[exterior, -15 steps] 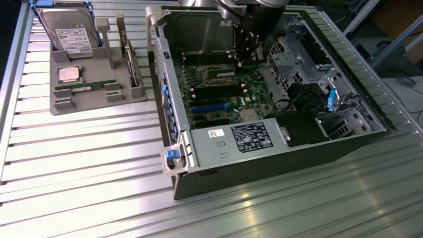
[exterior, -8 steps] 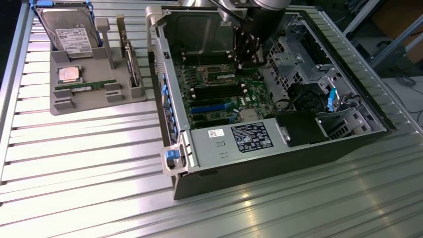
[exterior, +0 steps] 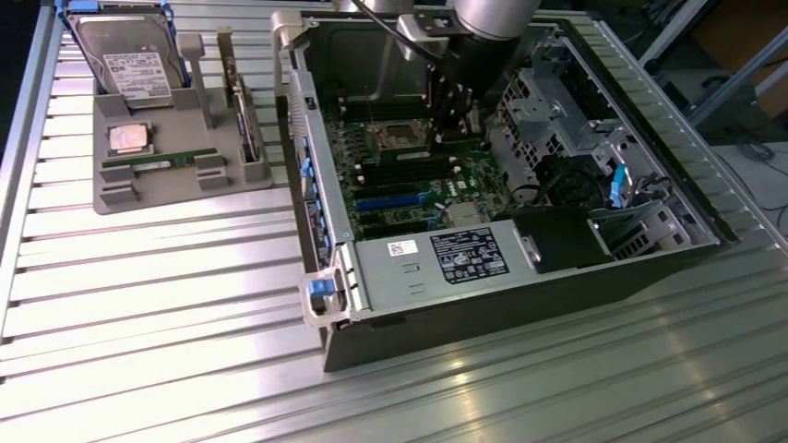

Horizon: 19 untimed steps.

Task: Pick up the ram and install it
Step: 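Insert the ram into the slot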

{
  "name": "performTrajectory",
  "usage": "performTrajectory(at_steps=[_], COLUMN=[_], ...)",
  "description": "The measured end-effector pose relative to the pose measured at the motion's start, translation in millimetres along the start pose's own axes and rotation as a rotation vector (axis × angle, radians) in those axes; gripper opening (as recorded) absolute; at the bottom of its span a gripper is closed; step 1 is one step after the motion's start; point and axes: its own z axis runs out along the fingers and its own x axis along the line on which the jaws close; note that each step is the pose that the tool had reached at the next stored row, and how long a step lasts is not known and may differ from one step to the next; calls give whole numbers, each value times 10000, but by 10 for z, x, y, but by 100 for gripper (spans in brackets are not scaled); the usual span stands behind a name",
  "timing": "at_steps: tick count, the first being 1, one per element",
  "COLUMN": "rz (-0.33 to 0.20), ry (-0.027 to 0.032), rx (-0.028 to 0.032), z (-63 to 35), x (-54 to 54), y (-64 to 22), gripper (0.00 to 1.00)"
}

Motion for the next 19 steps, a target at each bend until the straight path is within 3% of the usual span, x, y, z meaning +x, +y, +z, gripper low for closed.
performTrajectory(at_steps=[2,19], rz=[208,275], ry=[-9,-11], rx=[-6,-9], z=[86,325], x=[-3,-21], y=[5,71], gripper=[12,12])
